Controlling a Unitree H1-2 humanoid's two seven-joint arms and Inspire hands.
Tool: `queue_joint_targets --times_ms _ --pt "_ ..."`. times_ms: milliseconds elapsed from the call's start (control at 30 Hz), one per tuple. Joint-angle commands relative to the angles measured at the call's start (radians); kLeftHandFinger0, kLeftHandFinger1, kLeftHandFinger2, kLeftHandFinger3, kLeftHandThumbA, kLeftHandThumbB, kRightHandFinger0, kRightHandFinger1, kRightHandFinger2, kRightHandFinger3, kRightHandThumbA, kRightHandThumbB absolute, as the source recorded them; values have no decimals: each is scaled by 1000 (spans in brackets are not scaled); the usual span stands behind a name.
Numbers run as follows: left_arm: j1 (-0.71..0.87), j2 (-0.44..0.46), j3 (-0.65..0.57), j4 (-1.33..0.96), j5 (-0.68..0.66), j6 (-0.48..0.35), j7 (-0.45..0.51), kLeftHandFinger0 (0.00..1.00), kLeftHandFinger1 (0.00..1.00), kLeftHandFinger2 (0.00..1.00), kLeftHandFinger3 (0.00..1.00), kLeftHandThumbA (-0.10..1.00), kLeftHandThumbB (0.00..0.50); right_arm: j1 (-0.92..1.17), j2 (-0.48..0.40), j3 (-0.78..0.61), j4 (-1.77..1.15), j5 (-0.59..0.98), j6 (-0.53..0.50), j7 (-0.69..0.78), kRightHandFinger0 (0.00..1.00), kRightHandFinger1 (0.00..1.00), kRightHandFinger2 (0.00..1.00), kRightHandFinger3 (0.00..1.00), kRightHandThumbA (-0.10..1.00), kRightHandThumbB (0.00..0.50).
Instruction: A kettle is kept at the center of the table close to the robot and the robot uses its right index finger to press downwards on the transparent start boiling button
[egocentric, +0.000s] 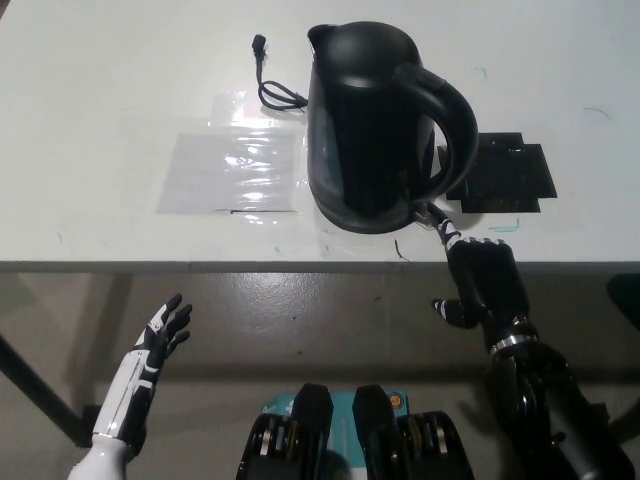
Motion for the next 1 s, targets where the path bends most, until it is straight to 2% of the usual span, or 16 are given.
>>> queue_joint_targets --times_ms 0,167,367,467,600,767,967 --pt "-21 16 -1 -26 -10 -14 -16 1000 1000 1000 1000 1000 288 -57 4 1 -10 18 15 -15 0 0 18 1000 1000 276" --pt "-19 14 0 -29 -6 -14 -11 1000 1000 1000 1000 1000 287 -60 5 1 1 22 16 -18 0 0 68 1000 1000 276" --pt "-20 15 0 -28 -13 -15 -16 1000 1000 1000 1000 1000 284 -67 4 3 31 36 8 -17 0 0 77 1000 1000 271" --pt "-23 15 -1 -28 -14 -16 -17 1000 1000 1000 1000 1000 291 -72 1 8 48 36 12 -19 0 0 59 1000 1000 272" --pt "-26 16 -2 -29 -10 -11 -16 1000 1000 1000 1000 1000 276 -75 -3 15 61 34 12 -23 0 0 77 1000 1000 264" --pt "-28 15 -2 -26 -6 -16 -13 1000 1000 1000 1000 1000 261 -77 -4 29 63 23 26 -16 0 0 39 1000 1000 268" --pt "-28 13 -1 -26 -1 -17 -9 1000 1000 1000 1000 1000 274 -79 -3 50 85 19 30 -16 0 0 45 1000 1000 268"
